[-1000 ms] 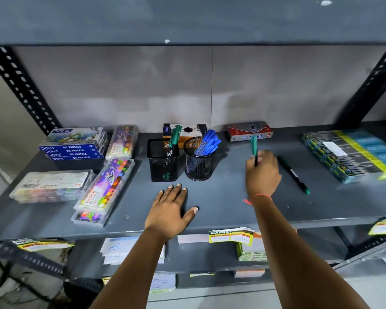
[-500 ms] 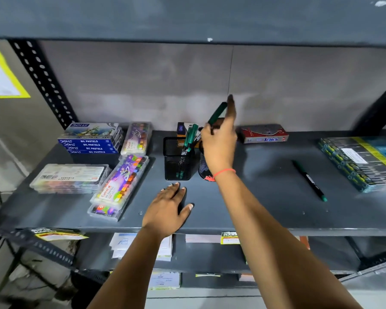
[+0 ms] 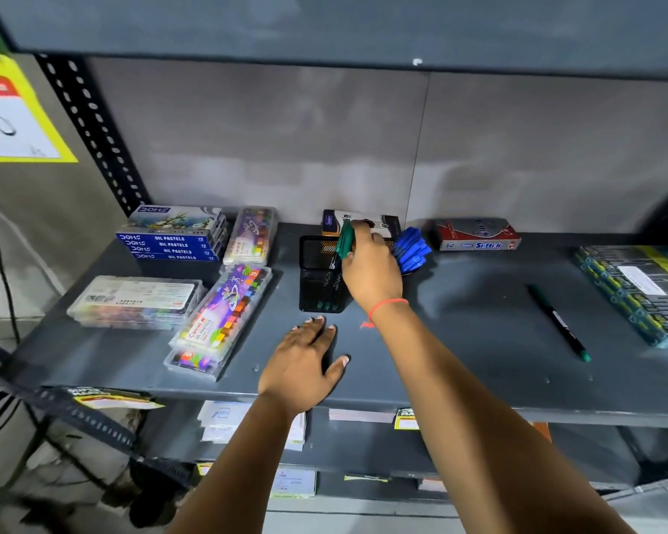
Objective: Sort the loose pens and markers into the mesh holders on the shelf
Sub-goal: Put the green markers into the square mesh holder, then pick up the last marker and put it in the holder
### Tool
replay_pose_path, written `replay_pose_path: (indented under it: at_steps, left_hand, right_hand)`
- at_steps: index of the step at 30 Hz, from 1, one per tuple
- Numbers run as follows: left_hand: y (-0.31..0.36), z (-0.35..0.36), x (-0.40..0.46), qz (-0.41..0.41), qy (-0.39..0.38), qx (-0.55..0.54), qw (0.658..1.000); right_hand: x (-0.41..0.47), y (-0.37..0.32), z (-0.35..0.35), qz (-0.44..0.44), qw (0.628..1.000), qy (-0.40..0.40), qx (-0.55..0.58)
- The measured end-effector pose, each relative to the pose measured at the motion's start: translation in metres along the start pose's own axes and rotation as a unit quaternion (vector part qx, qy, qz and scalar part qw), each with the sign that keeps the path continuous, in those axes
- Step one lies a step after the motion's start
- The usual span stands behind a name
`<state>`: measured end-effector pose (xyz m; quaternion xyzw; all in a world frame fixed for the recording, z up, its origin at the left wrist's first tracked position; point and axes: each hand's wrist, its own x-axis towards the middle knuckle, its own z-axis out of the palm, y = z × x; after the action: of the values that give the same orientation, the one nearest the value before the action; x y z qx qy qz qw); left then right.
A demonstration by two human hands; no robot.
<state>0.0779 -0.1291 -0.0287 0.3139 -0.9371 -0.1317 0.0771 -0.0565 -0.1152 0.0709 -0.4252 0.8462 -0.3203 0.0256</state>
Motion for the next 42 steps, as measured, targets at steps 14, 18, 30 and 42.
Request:
replay_pose_path:
  at_steps: [14, 18, 30, 42]
  left_hand:
    - [0.069, 0.018, 0.014, 0.052, -0.045, -0.010, 0.998]
    - [0.101, 0.031, 0.029, 0.086, -0.060, -0.007, 0.994]
    - [0.108, 0.037, 0.035, 0.093, -0.051, -0.028, 0.994]
    - [0.095, 0.031, 0.027, 0.083, -0.059, -0.029, 0.994]
  right_hand:
    - [-0.015, 0.080, -0.068, 0.170, 0.958, 0.219, 0.079]
    - [-0.023, 0.136, -0.084, 0.224, 0.939, 0.253, 0.067]
    - [-0.033, 0.226, -0.084, 0.282, 0.931, 0.024, -0.232]
    - [0.004, 0.104, -0.110, 0.155, 0.970, 0.135, 0.130]
